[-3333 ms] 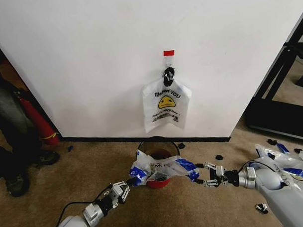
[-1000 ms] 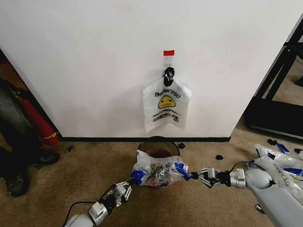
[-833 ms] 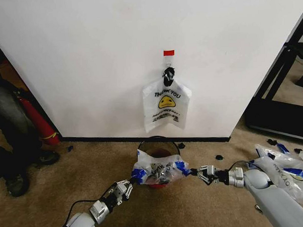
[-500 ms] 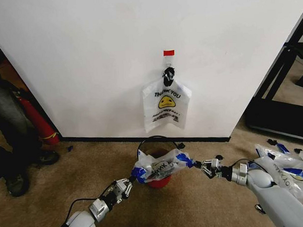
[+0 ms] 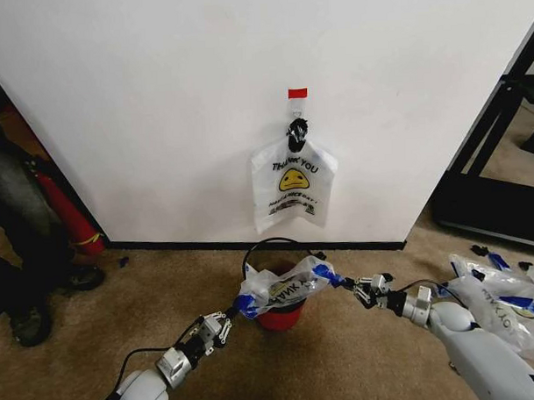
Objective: Pick up the garbage bag from the wall and place it over the trash bin.
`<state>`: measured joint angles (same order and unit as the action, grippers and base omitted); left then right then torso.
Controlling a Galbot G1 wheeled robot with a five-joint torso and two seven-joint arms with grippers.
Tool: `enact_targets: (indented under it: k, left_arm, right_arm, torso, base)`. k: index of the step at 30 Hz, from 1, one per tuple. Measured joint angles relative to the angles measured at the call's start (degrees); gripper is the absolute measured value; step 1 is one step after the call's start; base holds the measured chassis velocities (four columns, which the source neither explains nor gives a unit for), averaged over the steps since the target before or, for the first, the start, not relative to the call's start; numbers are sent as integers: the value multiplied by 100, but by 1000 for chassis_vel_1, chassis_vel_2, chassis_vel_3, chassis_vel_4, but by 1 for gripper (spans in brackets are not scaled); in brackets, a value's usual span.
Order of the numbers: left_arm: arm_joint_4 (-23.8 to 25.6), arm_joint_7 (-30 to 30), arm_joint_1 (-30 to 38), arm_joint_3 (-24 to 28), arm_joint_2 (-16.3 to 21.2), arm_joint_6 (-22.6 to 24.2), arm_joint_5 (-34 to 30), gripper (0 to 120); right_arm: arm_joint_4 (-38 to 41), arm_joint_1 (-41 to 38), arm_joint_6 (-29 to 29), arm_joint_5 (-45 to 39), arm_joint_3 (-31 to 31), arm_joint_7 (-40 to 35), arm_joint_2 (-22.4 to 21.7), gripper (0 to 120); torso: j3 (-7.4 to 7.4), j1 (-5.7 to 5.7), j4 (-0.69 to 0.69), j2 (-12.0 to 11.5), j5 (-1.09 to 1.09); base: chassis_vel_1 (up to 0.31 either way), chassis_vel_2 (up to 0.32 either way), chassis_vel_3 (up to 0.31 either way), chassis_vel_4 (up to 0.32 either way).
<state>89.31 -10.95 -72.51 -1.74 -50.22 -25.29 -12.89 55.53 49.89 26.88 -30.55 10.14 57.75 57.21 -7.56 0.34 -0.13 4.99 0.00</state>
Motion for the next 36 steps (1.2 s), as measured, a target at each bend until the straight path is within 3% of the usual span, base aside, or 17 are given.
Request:
enact_targets:
  k: [5,10,12,18,19,26,28,32,36]
  left_arm:
    - [92,-4,-94,-37,29,-9,3,0]
    - [315,1,-284,-112,79,-16,25,3]
    - [345,2,-308,-121,88,-18,29,5]
    - [744,-4,-598,-323,255,-19,135,32]
    - [744,-4,-598,-323,255,-19,135,32]
    - [1079,-11,-999,-578,583,-6,351,63]
    - [1086,-12,-1016,-592,602,-9,352,66]
    - [1160,29,-1038,-748,645,-27,307,82]
    - [1320,92,-995,-986,605,-21,114,95]
  right_arm:
    - [49,17,-91,-50,-40,53,6,0]
    - [242,190,-353,-51,-1,172,-147,19]
    - [292,227,-426,-49,11,170,-186,21]
    - [692,567,-805,-49,270,298,-732,49]
    - [692,567,-805,-49,270,298,-732,49]
    - [1112,846,-798,-332,641,1513,-1243,79]
    - [1165,882,-804,-409,645,1535,-1255,81]
    - [1558,1083,-876,-931,610,1396,-1285,96]
    - [2084,1308,-987,-1451,500,928,-1346,100]
  torso:
    - [0,0,0,0,-1]
    - [0,0,1,0,0]
    - [0,0,1,0,0]
    - [1,0,0,0,2]
    - [1,0,0,0,2]
    - [1,0,0,0,-1]
    - [1,0,0,0,0]
    - [0,0,0,0,-1]
    - [0,0,0,0,0]
  base:
    - [0,0,0,0]
    - [0,0,0,0]
    - [0,0,0,0]
    - [0,0,0,0]
    - [0,0,0,0]
    - [0,0,0,0]
    - [0,0,0,0]
    - [0,0,0,0]
    - [0,0,0,0]
